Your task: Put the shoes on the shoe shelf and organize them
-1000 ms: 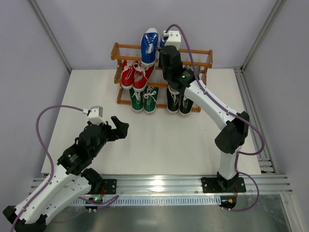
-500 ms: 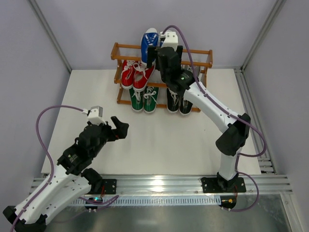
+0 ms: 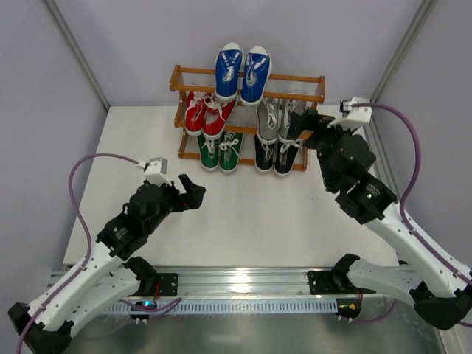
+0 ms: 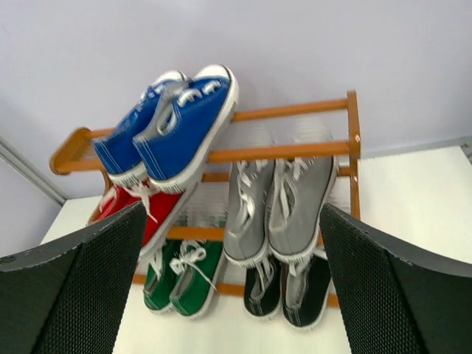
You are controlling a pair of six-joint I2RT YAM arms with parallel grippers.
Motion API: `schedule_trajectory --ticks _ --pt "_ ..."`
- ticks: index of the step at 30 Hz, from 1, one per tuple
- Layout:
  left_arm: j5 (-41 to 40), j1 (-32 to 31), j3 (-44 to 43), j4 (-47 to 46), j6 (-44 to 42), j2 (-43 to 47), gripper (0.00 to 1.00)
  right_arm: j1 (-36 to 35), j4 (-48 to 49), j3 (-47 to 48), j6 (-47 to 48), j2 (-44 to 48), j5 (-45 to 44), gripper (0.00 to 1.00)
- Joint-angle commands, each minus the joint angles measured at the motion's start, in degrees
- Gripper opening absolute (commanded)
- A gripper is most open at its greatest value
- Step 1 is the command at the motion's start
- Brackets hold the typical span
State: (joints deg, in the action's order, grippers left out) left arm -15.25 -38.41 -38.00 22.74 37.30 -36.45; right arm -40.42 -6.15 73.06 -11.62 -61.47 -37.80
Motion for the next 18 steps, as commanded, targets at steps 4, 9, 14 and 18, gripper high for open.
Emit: schedule_trajectory --ticks 4,9,14,18 --pt "4.17 -0.26 0.73 -7.79 0.23 -3.45 1.0 -0.27 -0.44 -22.85 -9.9 10.39 1.67 1.0" --pt "5.84 -0.26 1.08 -9.64 0.23 -6.09 1.0 -0.27 -0.96 -32.88 -12.73 15.15 4.48 1.0" --pt "6.89 -0.26 1.52 -9.56 -0.03 -5.75 0.99 -0.27 -2.2 -36.04 -13.44 16.03 8.79 0.96" --pt "9.7 -0.26 1.88 -8.94 -1.0 -3.64 1.0 -0.27 -3.6 -37.9 -12.73 19.72 13.53 1.0"
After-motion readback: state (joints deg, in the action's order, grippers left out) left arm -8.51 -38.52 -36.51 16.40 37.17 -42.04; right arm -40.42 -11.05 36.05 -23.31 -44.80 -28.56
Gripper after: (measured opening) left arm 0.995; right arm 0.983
